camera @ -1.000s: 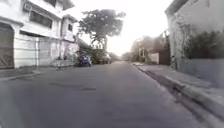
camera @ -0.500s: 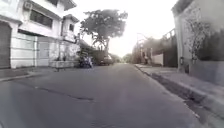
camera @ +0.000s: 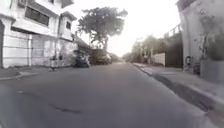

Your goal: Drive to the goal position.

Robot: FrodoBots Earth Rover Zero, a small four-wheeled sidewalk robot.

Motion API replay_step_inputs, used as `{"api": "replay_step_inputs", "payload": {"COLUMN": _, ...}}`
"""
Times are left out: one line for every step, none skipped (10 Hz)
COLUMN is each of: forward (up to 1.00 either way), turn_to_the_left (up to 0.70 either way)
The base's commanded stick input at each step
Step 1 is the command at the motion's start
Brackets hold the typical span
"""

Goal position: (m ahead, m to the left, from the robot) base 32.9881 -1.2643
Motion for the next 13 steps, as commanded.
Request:
{"api": "replay_step_inputs", "payload": {"forward": 1.00, "turn_to_the_left": 0.02}}
{"api": "replay_step_inputs", "payload": {"forward": 1.00, "turn_to_the_left": 0.02}}
{"api": "replay_step_inputs", "payload": {"forward": 1.00, "turn_to_the_left": 0.02}}
{"api": "replay_step_inputs", "payload": {"forward": 1.00, "turn_to_the_left": 0.02}}
{"api": "replay_step_inputs", "payload": {"forward": 1.00, "turn_to_the_left": 0.02}}
{"api": "replay_step_inputs", "payload": {"forward": 1.00, "turn_to_the_left": -0.38}}
{"api": "replay_step_inputs", "payload": {"forward": 1.00, "turn_to_the_left": -0.35}}
{"api": "replay_step_inputs", "payload": {"forward": 1.00, "turn_to_the_left": -0.01}}
{"api": "replay_step_inputs", "payload": {"forward": 1.00, "turn_to_the_left": 0.02}}
{"api": "replay_step_inputs", "payload": {"forward": 1.00, "turn_to_the_left": 0.02}}
{"api": "replay_step_inputs", "payload": {"forward": 1.00, "turn_to_the_left": 0.02}}
{"api": "replay_step_inputs", "payload": {"forward": 1.00, "turn_to_the_left": 0.02}}
{"api": "replay_step_inputs", "payload": {"forward": 1.00, "turn_to_the_left": 0.02}}
